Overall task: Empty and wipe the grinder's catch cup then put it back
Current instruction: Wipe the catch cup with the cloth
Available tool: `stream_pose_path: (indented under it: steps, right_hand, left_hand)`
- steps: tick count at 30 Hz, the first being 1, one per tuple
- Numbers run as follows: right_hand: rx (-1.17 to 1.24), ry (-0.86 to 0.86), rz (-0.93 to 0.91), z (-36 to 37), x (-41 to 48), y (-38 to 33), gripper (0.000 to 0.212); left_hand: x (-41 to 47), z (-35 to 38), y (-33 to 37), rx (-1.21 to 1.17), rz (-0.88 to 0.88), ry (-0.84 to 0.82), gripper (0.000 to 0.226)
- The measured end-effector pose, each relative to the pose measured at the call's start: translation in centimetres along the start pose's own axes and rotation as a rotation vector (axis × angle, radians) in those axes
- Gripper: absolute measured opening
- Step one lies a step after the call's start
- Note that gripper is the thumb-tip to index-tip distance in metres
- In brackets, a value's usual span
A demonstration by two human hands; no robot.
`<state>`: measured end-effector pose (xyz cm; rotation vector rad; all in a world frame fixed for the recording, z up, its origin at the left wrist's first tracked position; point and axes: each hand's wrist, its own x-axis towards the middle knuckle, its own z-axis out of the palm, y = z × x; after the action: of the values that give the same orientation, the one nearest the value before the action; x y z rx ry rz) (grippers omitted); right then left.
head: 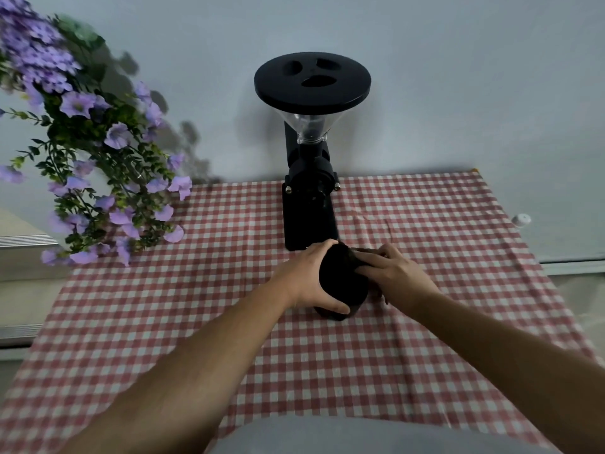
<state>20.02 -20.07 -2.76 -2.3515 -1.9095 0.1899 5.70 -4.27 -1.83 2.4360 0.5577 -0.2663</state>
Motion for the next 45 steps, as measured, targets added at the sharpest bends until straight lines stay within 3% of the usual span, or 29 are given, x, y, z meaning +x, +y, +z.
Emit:
stream_pose_path:
  steps: [10, 16, 20, 23, 26, 29, 33, 37, 38, 39, 42, 45]
  right_hand:
    - [-0.096, -0.194, -0.134, -1.8, 0.1, -1.4, 0.036]
    - [-0.126, -0.227, 0.019, -1.0, 2.3, -2.4, 0.027]
    - [0.209, -0.380, 0.240, -1.4, 1.9, -2.9, 0.023]
    - [0.542, -0.501, 0.278, -3.7, 1.9, -1.5, 0.020]
    - [0.856, -0.335, 0.414, -4.8, 1.8, 0.1, 0.020]
    - [0.847, 0.021, 0.534, -3.0, 1.8, -0.5, 0.019]
    - [0.763, -0.038, 0.454, -0.1, 0.1, -2.8, 0.020]
    - [0.770, -0.399, 0.269, -3.5, -0.6, -0.3, 0.019]
    - [0.793, -0.422, 0.281, -4.3, -0.4, 0.3, 0.020]
    - [0.819, -0.350, 0.324, -4.7, -0.1, 0.7, 0.019]
    - [0.891, 0.078, 0.567, -2.5, 0.7, 0.0, 0.018]
    - [0.956, 0.113, 0.667, 1.6, -0.7, -2.8, 0.021]
  left_hand:
    - [0.1, 0.2, -0.1, 0.017, -0.021, 0.004, 0.121]
    - [0.2, 0.1, 0.0, 0.005, -0.035, -0.004, 0.122]
    - [0.2, 0.1, -0.1, 0.014, -0.025, 0.008, 0.122]
    - [0.0, 0.1, -0.1, -0.001, 0.002, 0.022, 0.119]
    - [-0.1, 0.1, -0.1, -0.038, 0.022, 0.018, 0.116]
    - [-0.2, 0.0, 0.0, -0.035, 0.011, 0.009, 0.116]
    - [0.0, 0.0, 0.0, -0.006, -0.001, 0.017, 0.119]
    - [0.1, 0.2, 0.0, 0.019, -0.022, 0.023, 0.122]
    - [0.0, 0.2, 0.1, 0.011, -0.027, 0.017, 0.122]
    - [0.0, 0.2, 0.1, -0.002, -0.032, 0.006, 0.122]
    - [0.0, 0.1, 0.2, -0.019, -0.035, -0.008, 0.122]
    - [0.1, 0.1, 0.0, -0.015, -0.042, -0.021, 0.124]
